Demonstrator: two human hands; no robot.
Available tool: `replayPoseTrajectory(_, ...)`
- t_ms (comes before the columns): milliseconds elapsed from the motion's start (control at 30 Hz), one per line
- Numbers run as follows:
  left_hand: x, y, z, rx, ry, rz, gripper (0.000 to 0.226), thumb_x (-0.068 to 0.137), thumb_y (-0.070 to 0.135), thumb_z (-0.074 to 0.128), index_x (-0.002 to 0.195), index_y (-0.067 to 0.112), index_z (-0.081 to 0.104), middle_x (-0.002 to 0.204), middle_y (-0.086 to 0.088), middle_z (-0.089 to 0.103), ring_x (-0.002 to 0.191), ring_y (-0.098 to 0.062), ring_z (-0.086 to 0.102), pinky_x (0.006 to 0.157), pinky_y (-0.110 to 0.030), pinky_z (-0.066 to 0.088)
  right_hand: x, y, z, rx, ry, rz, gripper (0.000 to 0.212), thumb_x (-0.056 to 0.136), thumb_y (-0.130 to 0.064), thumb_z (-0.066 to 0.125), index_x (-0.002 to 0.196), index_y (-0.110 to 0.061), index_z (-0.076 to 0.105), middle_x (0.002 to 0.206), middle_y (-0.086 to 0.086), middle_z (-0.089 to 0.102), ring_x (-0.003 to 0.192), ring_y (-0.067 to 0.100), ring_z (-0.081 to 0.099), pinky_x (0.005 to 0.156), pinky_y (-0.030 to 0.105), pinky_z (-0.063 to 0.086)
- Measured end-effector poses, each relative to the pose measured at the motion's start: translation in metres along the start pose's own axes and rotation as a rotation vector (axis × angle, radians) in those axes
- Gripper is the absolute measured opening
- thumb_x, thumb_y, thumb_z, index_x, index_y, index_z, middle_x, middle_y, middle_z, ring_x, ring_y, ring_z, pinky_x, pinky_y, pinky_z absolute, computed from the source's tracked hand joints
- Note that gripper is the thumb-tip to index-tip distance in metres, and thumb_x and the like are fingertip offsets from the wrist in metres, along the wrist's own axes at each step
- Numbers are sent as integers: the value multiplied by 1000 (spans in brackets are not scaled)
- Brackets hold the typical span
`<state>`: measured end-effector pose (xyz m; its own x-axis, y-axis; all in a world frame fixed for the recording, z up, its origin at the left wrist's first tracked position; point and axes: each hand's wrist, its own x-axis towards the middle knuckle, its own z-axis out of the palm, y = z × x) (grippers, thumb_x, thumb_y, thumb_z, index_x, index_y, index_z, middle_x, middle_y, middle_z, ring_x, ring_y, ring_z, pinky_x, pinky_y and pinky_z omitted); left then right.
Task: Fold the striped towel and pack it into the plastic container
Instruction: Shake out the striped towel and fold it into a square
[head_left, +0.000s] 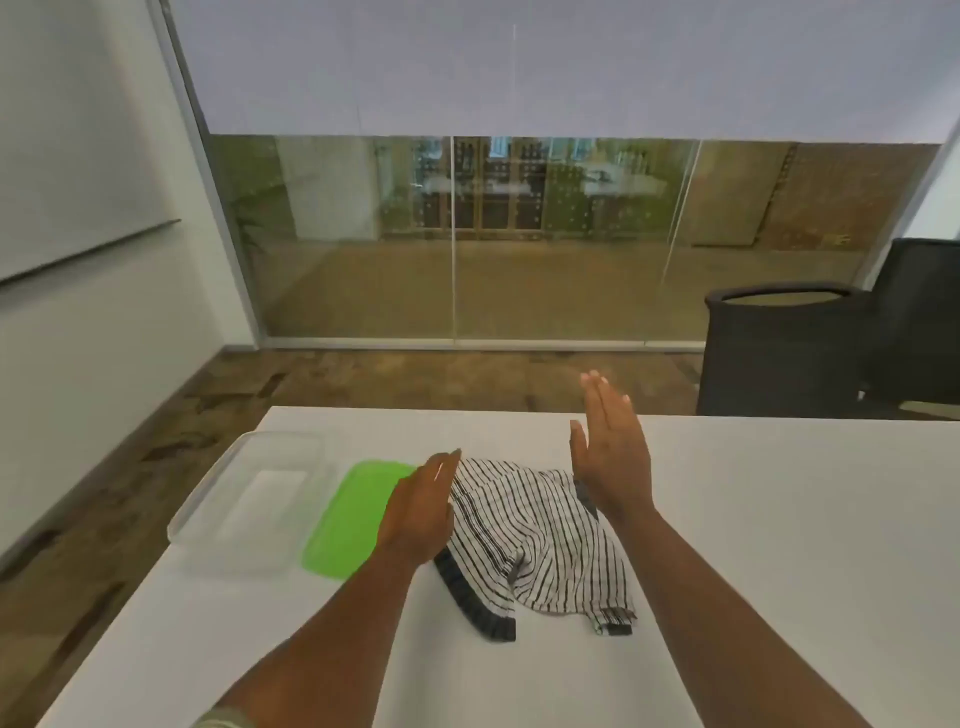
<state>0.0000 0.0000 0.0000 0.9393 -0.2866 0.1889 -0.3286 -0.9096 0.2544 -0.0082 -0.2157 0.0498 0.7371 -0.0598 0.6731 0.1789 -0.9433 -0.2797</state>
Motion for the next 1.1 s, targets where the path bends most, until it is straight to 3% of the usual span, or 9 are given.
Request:
replayPoseTrajectory(67, -9, -2, 17, -47, -137, -43, 60, 89, 11, 41, 147, 19, 26, 152, 0, 34, 135, -18, 40, 109, -31, 35, -13, 4, 9, 29, -32, 14, 47, 84, -4, 56, 130, 4, 47, 133, 23, 54, 124, 36, 51, 106, 46, 33)
replayPoseTrajectory(167, -27, -7, 49, -125, -408, -99, 52, 95, 20, 40, 146, 18, 29, 154, 2, 33, 140, -13, 33, 114, -27, 27, -42, 12, 31, 46, -265, 90, 47, 90, -9, 47, 136, -6, 42, 140, 13, 49, 130, 25, 45, 110, 32, 29)
replayPoseTrajectory(267, -38, -7, 72, -125, -541, -87, 57, 95, 25, 44, 148, 20, 25, 156, 1, 28, 143, -14, 28, 117, -27, 24, -67, 24, 49, 51, -450, 147, 47, 92, -13, 40, 139, -15, 39, 144, 6, 45, 132, 20, 41, 111, 31, 31)
replayPoseTrajectory(467, -55, 3, 100, -175, -556, -61, 48, 93, 23, 44, 141, 20, 36, 149, 4, 38, 136, -12, 37, 112, -27, 31, -119, 48, 71, 29, -808, 201, 36, 91, -23, 47, 127, -21, 53, 134, -3, 54, 124, 12, 47, 102, 23, 36)
replayPoseTrajectory(667, -58, 12, 114, -9, -507, -19, 35, 92, 16, 40, 127, 15, 45, 134, -2, 46, 125, -20, 43, 95, -35, 42, -143, 58, 80, -44, -967, 180, 33, 85, -21, 54, 118, -16, 58, 121, 1, 59, 113, 16, 52, 91, 24, 41)
replayPoseTrajectory(867, -53, 8, 120, 90, -474, 56, 27, 93, 17, 37, 115, 12, 52, 125, -7, 49, 115, -23, 48, 86, -37, 42, -149, 58, 87, -166, -920, 68, 28, 93, -8, 36, 109, -9, 58, 114, 8, 61, 103, 19, 56, 84, 27, 44)
replayPoseTrajectory(967, -50, 7, 118, -79, -381, 39, 22, 93, 18, 38, 108, 14, 54, 118, -5, 55, 109, -22, 51, 83, -33, 40, -144, 57, 88, -65, -853, 175, 28, 94, -13, 36, 111, -11, 58, 116, 5, 62, 104, 16, 56, 84, 22, 41)
replayPoseTrajectory(1033, -44, 11, 110, -257, -256, -20, 8, 94, 19, 39, 92, 20, 47, 96, -5, 60, 88, -23, 54, 73, -32, 39, -137, 54, 83, 72, -749, 283, 27, 90, -14, 45, 112, -12, 59, 119, 3, 63, 108, 17, 56, 85, 20, 39)
replayPoseTrajectory(1100, -33, 18, 100, -377, -133, -82, 10, 95, 19, 42, 86, 20, 42, 74, -1, 52, 69, -22, 51, 62, -32, 39, -127, 46, 76, 270, -623, 304, 41, 81, -14, 56, 122, -12, 56, 126, 1, 59, 117, 16, 52, 96, 18, 34)
